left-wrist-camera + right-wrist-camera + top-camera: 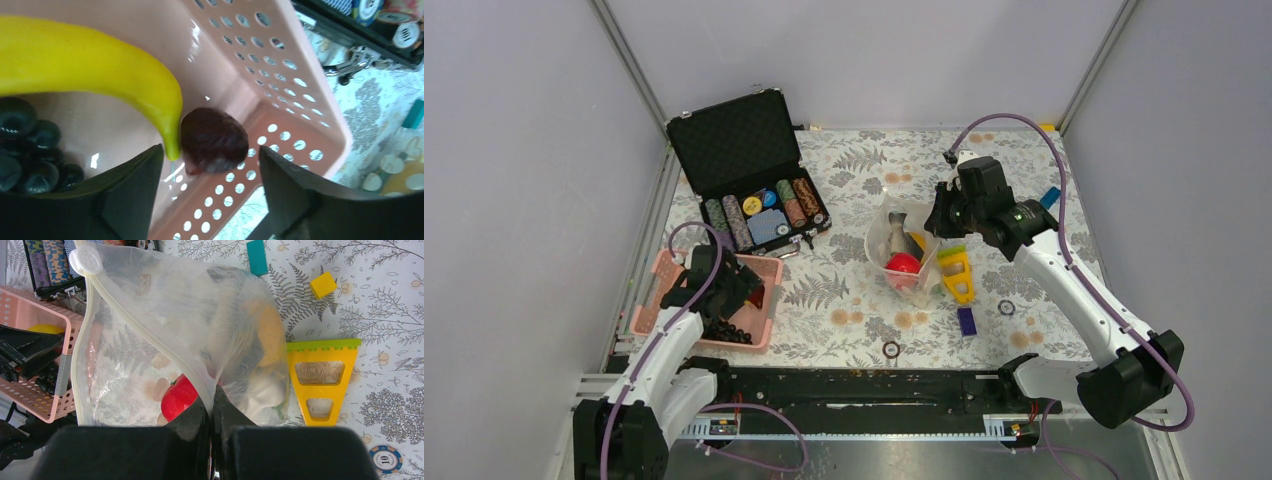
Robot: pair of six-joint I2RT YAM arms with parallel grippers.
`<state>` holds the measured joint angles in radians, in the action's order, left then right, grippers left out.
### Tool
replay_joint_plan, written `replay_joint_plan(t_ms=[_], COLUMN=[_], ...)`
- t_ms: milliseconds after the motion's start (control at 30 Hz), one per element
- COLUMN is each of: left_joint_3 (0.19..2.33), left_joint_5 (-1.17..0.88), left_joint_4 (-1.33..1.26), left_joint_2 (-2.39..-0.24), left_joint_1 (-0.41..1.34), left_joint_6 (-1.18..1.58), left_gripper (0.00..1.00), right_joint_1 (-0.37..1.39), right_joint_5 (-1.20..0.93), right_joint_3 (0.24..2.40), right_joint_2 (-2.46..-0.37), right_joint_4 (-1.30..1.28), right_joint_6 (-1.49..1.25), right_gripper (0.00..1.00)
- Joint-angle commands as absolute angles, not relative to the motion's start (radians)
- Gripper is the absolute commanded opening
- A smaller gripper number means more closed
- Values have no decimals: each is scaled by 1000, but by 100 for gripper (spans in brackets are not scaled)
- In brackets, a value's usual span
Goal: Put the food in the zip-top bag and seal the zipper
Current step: Adjust the fake vegetable in the bin, then pick up the fake vegetable from the bin.
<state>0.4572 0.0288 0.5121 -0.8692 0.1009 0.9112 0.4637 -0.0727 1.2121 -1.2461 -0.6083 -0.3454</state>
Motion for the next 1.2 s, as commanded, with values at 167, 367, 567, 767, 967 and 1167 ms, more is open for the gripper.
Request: replay_joint_plan(t_ms=[167,367,567,767,967,1167], left_joint_3=[518,539,558,549,534,505], left_joint_5=[68,-44,-7,59,9,-43], left_joint_4=[579,562,596,544,475,411], left_joint_2=[-869,-853,-847,-910,-987,-1024], left_joint_1=[104,110,130,130,130,131], left_joint_6=[899,897,900,893,895,888], left_gripper=[85,83,78,70,64,58], right_joint_1=[456,456,456,454,454,453], right_joint_5=[-75,-76,-67,-63,-61,-60], right_joint_3=[1218,1223,1224,1221,1219,1222], right_joint_2=[-1249,-1265,-1269,-1267,-1263,-1271], right_joint_4=[-595,-596,-595,-596,-595,-595], right_joint_6=[-341,-340,-336,-334,-336,-336], right_gripper=[4,4,4,4,4,4])
